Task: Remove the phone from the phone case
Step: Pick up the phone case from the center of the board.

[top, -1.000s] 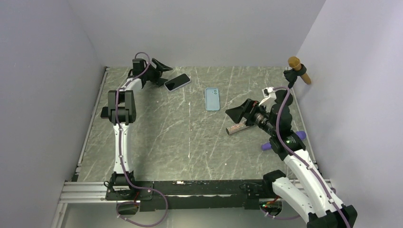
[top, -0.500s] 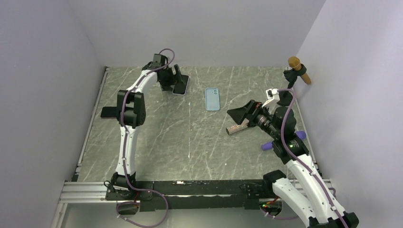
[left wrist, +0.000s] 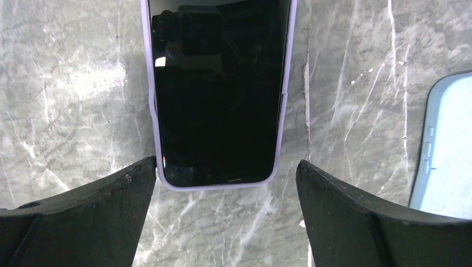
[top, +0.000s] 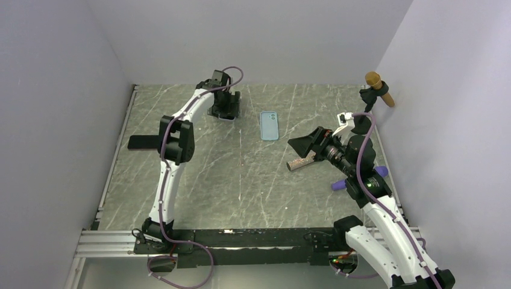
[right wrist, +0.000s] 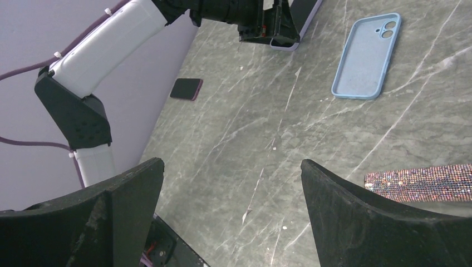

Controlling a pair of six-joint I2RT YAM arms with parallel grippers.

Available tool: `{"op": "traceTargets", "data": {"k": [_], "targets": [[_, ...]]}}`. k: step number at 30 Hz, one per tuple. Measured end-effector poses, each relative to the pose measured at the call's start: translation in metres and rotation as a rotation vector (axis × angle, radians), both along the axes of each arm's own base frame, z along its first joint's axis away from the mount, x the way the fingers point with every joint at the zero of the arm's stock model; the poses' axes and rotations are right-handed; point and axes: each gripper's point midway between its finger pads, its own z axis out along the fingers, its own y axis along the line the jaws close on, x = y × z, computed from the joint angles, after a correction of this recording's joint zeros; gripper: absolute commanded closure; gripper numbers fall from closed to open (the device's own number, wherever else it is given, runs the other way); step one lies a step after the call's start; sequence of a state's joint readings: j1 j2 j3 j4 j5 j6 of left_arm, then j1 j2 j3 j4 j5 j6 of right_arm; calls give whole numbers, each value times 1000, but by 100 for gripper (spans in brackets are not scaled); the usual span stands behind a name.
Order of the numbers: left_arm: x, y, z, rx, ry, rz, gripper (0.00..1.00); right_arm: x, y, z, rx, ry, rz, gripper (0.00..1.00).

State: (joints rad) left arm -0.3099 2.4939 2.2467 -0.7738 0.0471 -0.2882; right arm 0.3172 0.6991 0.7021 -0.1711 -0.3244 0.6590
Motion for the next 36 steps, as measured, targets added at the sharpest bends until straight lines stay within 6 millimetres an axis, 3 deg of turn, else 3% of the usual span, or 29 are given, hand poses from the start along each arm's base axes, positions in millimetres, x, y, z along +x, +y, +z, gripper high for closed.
{"op": "traceTargets", "data": {"k": [10,20,23,27,30,34,36], "targets": [[3,6,-3,149,-36,-86,1,0,0,-1,3,5,-1,4],[2,-4,-7,222,-60,-158,1,4,2,-4,7,22,-3,4],[3,-3,-8,209,-55,-169,14,4,2,-4,7,24,-3,4],[3,-3,-8,190,-51,-192,49,5,2,-6,5,29,-3,4],[2,-2,-8,194,-55,-198,56,6,2,-6,4,31,-3,4],[-7,3,-8,204,-84,-206,55,6,3,-5,7,24,-3,4],[-24,10,-7,207,-72,-205,39,7,3,-3,11,17,-3,4]]}}
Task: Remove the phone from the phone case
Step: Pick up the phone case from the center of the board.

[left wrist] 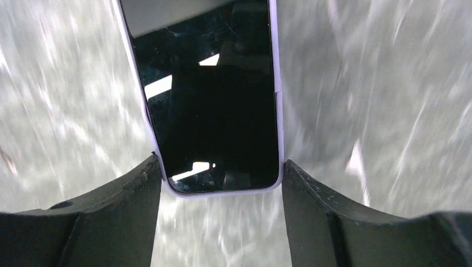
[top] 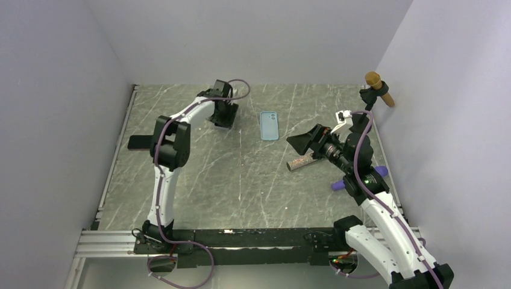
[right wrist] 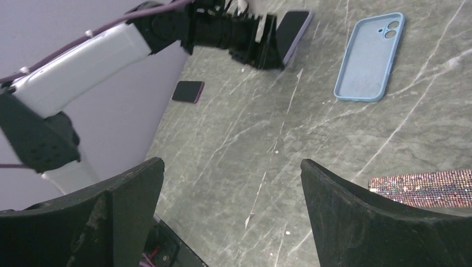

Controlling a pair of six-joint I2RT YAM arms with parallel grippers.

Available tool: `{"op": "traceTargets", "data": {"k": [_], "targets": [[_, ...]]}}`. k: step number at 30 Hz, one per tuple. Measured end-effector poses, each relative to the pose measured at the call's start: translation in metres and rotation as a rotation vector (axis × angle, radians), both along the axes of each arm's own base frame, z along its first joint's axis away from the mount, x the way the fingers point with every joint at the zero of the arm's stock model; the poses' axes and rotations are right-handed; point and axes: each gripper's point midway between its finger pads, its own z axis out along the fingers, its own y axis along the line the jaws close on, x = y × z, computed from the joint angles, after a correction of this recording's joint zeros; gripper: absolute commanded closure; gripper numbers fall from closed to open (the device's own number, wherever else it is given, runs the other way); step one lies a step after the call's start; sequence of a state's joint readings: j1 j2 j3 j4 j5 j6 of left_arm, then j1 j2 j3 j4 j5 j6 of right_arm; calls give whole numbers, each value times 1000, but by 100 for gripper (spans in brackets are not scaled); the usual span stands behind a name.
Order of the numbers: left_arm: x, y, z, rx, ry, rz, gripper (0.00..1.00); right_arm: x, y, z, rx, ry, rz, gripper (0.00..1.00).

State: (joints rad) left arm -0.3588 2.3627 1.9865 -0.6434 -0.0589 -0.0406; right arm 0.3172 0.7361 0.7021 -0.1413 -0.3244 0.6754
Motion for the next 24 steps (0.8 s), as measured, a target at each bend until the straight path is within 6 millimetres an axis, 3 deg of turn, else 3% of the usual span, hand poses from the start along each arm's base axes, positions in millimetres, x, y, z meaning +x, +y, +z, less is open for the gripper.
{"op": "traceTargets", "data": {"k": [2,4,6,10,17,24], "targets": [[-32,12,-1,17,52,4,17,2,1,2,5,-7,0,4],[-51,20,-1,33,93,6,9,3,2,2,8,-6,3,4],[-58,25,2,37,114,15,3,3,3,1,9,-3,8,4],[-50,28,8,27,107,23,1,2,4,1,12,-5,17,4],[-4,20,13,2,47,34,1,-5,1,9,15,-34,13,4],[-7,18,-4,-8,93,24,2,-4,0,9,14,-34,8,4]]}}
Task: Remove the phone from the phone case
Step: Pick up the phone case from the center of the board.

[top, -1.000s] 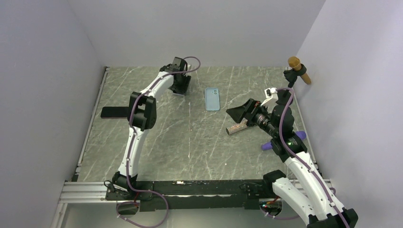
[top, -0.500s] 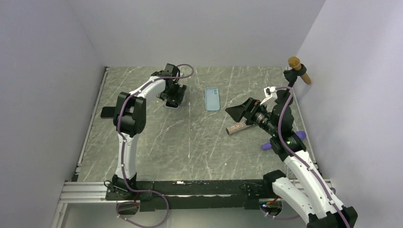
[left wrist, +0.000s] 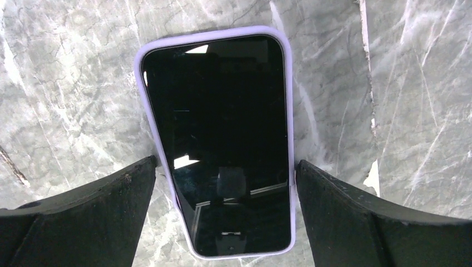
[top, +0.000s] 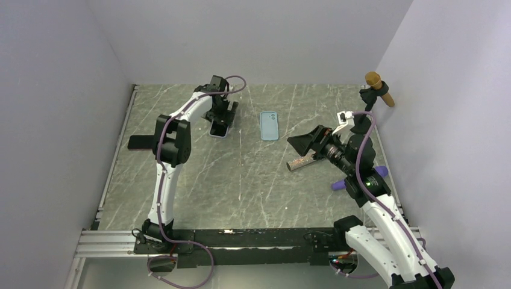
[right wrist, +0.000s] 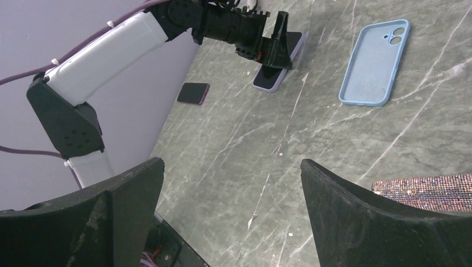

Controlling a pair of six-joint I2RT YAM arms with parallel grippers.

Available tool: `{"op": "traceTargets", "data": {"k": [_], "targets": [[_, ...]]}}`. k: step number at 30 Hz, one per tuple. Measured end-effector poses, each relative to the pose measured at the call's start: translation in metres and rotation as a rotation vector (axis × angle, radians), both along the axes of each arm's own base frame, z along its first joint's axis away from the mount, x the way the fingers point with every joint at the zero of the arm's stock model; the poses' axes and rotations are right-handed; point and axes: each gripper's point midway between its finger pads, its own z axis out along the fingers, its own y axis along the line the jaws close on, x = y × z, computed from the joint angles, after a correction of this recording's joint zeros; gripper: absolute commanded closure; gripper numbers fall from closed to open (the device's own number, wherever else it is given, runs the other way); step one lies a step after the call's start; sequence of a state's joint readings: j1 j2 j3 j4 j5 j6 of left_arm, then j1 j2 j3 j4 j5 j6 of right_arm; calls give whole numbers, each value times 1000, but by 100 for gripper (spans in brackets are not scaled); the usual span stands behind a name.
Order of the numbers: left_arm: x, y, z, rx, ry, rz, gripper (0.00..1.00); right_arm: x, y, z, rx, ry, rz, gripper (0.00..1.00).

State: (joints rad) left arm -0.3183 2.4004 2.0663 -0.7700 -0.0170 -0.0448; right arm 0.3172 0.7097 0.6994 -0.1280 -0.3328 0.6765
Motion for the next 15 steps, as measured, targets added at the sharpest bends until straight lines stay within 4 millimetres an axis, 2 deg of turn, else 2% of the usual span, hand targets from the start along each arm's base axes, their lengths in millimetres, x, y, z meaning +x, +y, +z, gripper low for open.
{"op": "traceTargets", "data": {"k": [2,3,6,11,13,15], "targets": [[-1,0,0,-1,3,-2,8,1,0,-1,0,5,1,4],[-1,-1,-1,-1,4,-3,16,1,1,-2,-1,9,1,4],[-2,-1,-1,3,5,-6,51,3,1,-5,-1,22,1,4],[-2,-1,1,11,-4,-26,93,6,2,-10,-6,39,2,4],[-2,-1,2,13,-5,-39,100,7,4,-14,-11,52,7,4],[-4,-2,3,11,-5,-51,100,10,5,-22,-23,78,13,4]]}}
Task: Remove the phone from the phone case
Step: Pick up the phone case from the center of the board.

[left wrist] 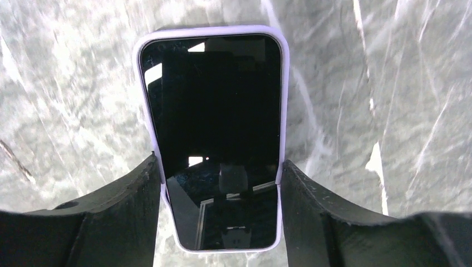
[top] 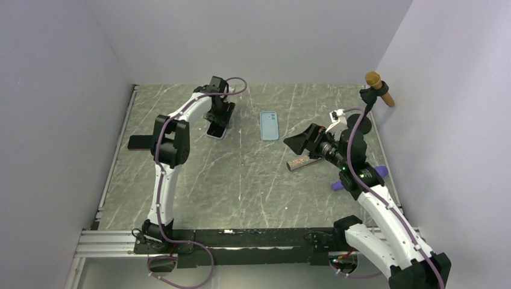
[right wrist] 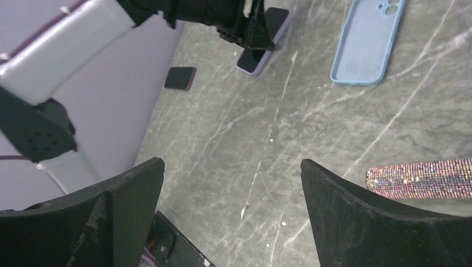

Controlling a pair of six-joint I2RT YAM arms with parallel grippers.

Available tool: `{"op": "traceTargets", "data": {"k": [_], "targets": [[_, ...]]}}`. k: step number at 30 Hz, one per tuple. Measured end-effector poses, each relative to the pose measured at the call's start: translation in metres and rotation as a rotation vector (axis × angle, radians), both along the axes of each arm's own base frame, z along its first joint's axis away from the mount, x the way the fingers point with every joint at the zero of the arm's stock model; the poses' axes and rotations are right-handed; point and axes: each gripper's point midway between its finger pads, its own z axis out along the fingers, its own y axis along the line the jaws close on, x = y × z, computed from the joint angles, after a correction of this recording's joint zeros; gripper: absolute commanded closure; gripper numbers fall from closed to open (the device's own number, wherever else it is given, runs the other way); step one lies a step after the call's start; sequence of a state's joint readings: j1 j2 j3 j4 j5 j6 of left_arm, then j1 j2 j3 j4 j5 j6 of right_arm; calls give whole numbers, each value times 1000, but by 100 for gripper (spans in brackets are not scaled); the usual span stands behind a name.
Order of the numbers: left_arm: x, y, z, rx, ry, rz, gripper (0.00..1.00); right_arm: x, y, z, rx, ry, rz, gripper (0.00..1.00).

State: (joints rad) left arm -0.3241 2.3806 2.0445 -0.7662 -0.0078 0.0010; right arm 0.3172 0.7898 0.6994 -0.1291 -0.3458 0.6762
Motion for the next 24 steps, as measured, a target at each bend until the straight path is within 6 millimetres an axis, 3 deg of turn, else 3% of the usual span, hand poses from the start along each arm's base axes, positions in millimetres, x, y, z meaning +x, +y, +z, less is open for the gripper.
{"op": "traceTargets", "data": {"k": [4,7,10,13,16,19,21,24], "targets": [[-21,7,7,5,28,-12,100,6,1,-24,-47,79,4,2],[-39,12,32,3,15,-23,100,11,-1,-35,-86,126,-5,0],[-54,13,77,-18,-72,-47,100,16,-3,-37,-114,141,-18,0],[-77,7,138,-62,-229,-110,100,27,-3,-34,-140,158,-24,0],[-109,-10,191,-107,-409,-233,100,40,0,-33,-159,190,-14,0],[-144,-33,221,-132,-550,-389,100,51,8,-33,-174,229,44,0],[-168,-55,226,-144,-599,-519,100,56,16,-27,-176,242,103,0],[-188,-80,219,-150,-620,-659,100,58,28,-12,-163,234,186,1]]}}
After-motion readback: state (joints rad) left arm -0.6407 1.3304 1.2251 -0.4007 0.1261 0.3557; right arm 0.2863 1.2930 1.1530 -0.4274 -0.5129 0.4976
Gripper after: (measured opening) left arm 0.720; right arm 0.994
